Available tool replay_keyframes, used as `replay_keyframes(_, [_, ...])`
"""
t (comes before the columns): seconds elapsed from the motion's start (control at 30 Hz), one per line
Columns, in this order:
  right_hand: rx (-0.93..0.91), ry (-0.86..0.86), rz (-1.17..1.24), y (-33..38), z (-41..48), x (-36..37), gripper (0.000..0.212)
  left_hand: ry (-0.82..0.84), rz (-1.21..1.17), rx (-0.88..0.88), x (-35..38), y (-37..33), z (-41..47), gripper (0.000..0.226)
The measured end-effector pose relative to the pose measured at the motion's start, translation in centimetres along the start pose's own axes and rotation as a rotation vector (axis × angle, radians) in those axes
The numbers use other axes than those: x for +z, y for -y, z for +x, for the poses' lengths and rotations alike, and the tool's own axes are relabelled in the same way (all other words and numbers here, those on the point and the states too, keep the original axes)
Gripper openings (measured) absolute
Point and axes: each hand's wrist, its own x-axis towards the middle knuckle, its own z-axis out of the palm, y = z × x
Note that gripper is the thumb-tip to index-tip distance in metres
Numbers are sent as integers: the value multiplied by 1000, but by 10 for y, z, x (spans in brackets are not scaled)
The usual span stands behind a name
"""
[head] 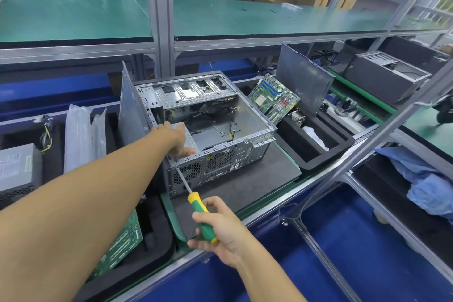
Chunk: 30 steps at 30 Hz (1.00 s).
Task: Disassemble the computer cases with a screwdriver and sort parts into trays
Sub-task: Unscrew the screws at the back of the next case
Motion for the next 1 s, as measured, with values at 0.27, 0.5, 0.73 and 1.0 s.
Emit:
replay_keyframes(0.27, [109, 72, 90, 15, -1, 0, 21, 1, -9, 9, 0, 0, -2, 108])
replay_keyframes(0.5, [-36, 1, 69, 1, 0, -8, 24, 3, -17, 14, 1, 0, 1, 108])
replay_keyframes(0.73, [-92, -36, 99, -6, -1, -12, 32, -1, -6, 15, 3, 1, 3, 109])
replay_keyframes(1.0, [38, -43, 113, 3, -2, -13, 20, 9, -1, 14, 2, 0, 0, 106])
